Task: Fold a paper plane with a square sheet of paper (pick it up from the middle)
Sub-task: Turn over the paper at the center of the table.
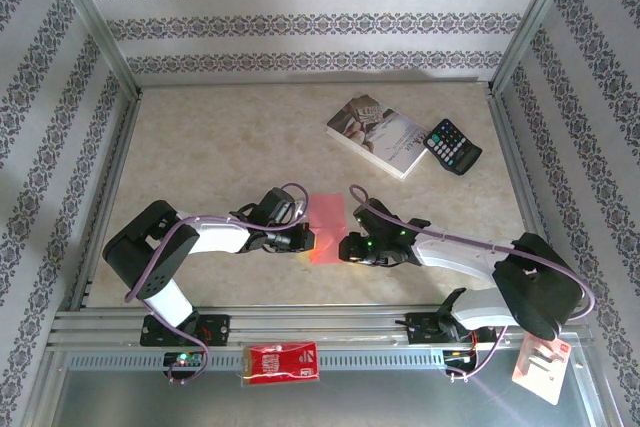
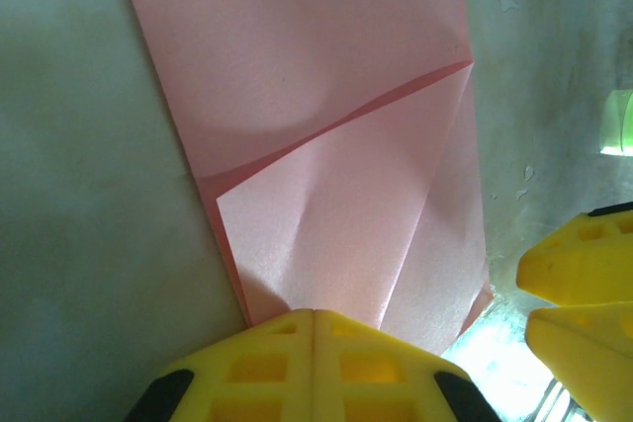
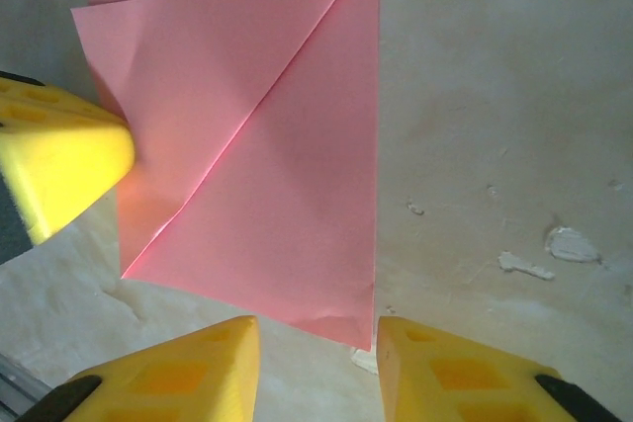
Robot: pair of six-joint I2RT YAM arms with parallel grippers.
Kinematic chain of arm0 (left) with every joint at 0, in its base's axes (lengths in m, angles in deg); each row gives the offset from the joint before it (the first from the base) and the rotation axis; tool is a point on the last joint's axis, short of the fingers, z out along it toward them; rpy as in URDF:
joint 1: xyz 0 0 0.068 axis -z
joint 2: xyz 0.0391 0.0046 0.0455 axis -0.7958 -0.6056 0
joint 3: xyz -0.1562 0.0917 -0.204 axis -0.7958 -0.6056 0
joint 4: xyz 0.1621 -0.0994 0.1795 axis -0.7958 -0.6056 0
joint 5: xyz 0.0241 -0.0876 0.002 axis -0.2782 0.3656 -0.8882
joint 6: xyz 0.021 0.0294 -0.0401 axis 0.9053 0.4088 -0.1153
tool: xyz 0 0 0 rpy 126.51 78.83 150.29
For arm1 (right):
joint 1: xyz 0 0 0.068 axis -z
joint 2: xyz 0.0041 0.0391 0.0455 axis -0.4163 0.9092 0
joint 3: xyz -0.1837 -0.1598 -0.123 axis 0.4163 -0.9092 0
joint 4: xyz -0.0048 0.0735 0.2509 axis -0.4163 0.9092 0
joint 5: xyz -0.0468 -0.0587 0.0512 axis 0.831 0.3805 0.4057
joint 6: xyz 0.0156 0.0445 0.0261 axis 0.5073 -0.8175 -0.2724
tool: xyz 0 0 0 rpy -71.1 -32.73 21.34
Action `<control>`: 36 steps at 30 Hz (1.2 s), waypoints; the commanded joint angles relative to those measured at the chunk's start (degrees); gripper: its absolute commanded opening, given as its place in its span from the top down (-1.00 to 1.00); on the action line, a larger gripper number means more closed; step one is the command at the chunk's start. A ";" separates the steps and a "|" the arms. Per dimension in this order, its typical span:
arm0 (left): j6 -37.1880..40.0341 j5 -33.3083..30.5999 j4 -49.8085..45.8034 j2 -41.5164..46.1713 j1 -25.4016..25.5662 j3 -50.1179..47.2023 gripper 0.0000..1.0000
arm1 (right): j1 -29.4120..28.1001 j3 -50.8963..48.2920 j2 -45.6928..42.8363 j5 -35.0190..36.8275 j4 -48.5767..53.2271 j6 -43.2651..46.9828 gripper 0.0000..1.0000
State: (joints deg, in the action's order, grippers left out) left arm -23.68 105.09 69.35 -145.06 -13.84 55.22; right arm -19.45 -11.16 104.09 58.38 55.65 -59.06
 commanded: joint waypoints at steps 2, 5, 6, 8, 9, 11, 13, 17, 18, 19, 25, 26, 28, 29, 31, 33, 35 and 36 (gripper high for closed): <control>-0.17 -0.76 -0.73 -1.74 -0.49 -0.98 1.00 | -0.62 -0.16 1.64 1.25 -1.96 -1.00 0.26; -0.07 -0.65 -0.74 -1.96 -0.49 -1.02 1.00 | -0.62 -0.20 2.30 0.82 -2.90 -0.99 0.27; -0.06 -0.55 -0.80 -1.96 -0.46 -0.94 1.00 | -0.63 -0.26 2.35 0.57 -3.29 -0.98 0.27; 0.04 -0.56 -0.99 -1.96 -0.42 -0.87 1.00 | -0.65 -0.57 2.43 0.15 -4.17 -1.26 0.28; 0.09 -0.55 -0.96 -1.96 -0.49 -0.89 1.00 | -0.67 -0.57 2.56 0.09 -4.35 -1.26 0.28; 0.17 -0.60 -0.99 -1.96 -0.49 -0.89 1.00 | -0.68 -0.64 2.82 -0.29 -4.86 -1.33 0.30; 0.23 -0.57 -1.08 -2.11 -0.49 -0.89 1.00 | -0.70 -0.75 3.20 -0.35 -5.13 -1.42 0.30; 0.14 -0.46 -1.00 -2.14 -0.49 -0.82 1.00 | -0.68 -0.90 3.49 0.38 -4.55 -1.44 0.30; 0.17 -0.50 -1.08 -2.05 -0.46 -0.89 1.00 | -0.69 -0.92 3.49 0.74 -4.35 -1.44 0.30; 0.21 -0.46 -1.10 -1.99 -0.48 -0.87 1.00 | -0.69 -0.92 3.49 0.97 -4.02 -1.33 0.30; 0.37 -0.62 -1.45 -1.86 -0.46 -0.98 1.00 | -1.12 -0.40 4.95 1.80 -3.38 -0.94 0.30; 0.34 -0.62 -1.36 -1.87 -0.49 -0.98 1.00 | -1.29 -0.24 5.27 1.81 -3.54 -0.88 0.30; 0.30 -0.58 -1.25 -2.01 -0.48 -1.04 1.00 | -1.30 -0.04 5.92 1.83 -4.06 -0.84 0.30; 0.25 -0.54 -1.25 -2.05 -0.44 -0.94 1.00 | -1.35 -0.04 6.33 1.63 -4.63 -0.76 0.30; 0.26 -0.39 -1.25 -2.05 -0.49 -0.89 1.00 | -1.30 0.09 6.68 0.66 -6.34 -0.58 0.30; 0.40 -0.29 -1.44 -2.20 -0.49 -0.72 1.00 | -1.24 0.05 6.79 -0.29 -8.70 -0.61 0.30; 0.39 -0.34 -1.52 -2.09 -0.49 -0.81 1.00 | -1.17 0.05 6.72 -0.88 -11.01 -0.29 0.29; 0.48 -0.33 -1.52 -2.01 -0.41 -0.80 1.00 | -1.01 0.05 6.82 -1.17 -12.26 -0.12 0.29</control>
State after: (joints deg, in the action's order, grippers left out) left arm -23.66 105.46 70.01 -145.43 -13.86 55.24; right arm -19.91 -11.11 109.69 57.81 46.50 -60.11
